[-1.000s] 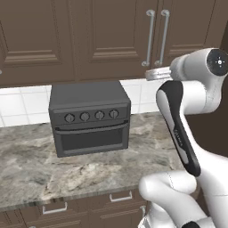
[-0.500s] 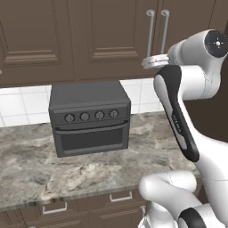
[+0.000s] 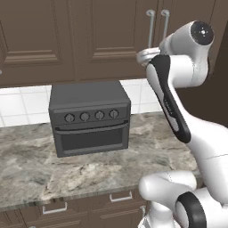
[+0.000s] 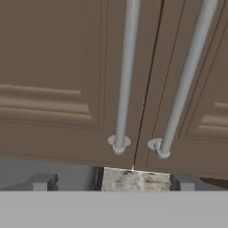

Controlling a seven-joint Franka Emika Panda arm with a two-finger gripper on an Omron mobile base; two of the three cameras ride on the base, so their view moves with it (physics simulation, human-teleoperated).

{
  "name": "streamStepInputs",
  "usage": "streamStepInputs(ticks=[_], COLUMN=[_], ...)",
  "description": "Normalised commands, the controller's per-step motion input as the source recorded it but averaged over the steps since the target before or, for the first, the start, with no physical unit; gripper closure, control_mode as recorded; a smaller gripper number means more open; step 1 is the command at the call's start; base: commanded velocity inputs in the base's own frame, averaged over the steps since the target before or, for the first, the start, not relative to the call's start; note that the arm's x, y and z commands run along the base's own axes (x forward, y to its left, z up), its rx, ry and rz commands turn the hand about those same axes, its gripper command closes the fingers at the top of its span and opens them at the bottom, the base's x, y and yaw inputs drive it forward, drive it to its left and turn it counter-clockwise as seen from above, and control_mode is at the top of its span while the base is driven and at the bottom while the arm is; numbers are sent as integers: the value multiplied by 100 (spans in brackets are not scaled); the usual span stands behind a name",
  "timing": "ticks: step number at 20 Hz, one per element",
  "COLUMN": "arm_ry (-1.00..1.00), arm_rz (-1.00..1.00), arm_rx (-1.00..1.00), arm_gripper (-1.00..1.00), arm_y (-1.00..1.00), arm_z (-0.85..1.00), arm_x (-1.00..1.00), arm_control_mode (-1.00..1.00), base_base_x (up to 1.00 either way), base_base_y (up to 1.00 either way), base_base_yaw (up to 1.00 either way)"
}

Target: Open the cabinet and move the ladle to the pot. Then close the cabinet.

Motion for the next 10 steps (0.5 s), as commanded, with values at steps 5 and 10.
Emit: streamStepInputs(ticks=[5, 10], arm_ry=[0, 0], arm_rz=[-1, -2], arm_rx=[0, 0], arm_gripper=[-100, -100], arm_y=[0, 0], arm_z=[0, 0], arm_x=[44, 37], arm_control_mode=[-100, -100], base_base_x=[0, 0], base_base_y=[0, 0], base_base_yaw=[0, 0])
